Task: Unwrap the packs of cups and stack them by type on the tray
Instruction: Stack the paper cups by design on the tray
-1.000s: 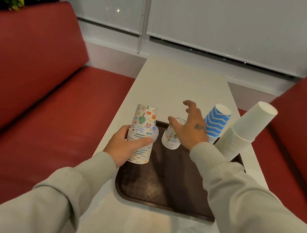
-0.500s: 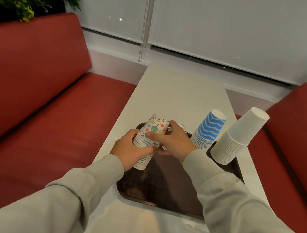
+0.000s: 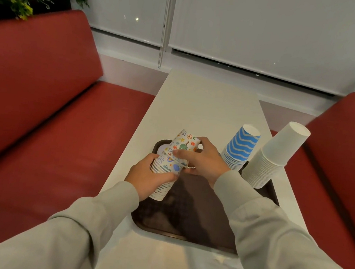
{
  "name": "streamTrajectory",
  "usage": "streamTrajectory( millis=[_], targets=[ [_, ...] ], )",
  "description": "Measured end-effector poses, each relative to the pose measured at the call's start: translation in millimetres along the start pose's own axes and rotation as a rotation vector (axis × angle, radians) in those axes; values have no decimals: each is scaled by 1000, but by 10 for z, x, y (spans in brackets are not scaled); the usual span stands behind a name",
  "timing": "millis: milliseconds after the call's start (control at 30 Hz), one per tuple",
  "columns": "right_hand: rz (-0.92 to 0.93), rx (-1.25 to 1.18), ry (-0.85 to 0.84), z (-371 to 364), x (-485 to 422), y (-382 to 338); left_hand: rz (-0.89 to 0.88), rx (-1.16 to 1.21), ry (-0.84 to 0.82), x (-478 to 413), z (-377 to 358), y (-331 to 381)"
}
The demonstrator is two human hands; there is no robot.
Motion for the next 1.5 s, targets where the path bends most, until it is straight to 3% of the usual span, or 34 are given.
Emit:
streamTrajectory(
  millis=[167, 433, 967, 1167, 1367, 1500],
  targets=[
    [42, -4, 90, 211, -96, -106, 15, 12, 8, -43, 35, -96],
    [276, 240, 293, 682, -184, -528, 26, 46, 38, -131, 156, -146],
    [130, 707, 87, 443, -270, 145, -1, 86, 20, -201, 157, -66],
    [320, 602, 231, 506, -168, -374, -12, 80, 30, -169, 169, -10],
    [116, 209, -53, 94, -57, -340, -45, 100, 33, -38, 111, 135],
    [44, 57, -102, -116, 42, -219, -80, 82, 24, 30, 86, 200]
  ],
)
Point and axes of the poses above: each hand's wrist, its own x-axis away from the middle knuckle, its own z-axis out of the back of the hand, y = z × x, the point moved 10 cm from there along -x, towards the middle knuckle, and after that the axes turned 14 degrees about z, right-handed, at the moved point
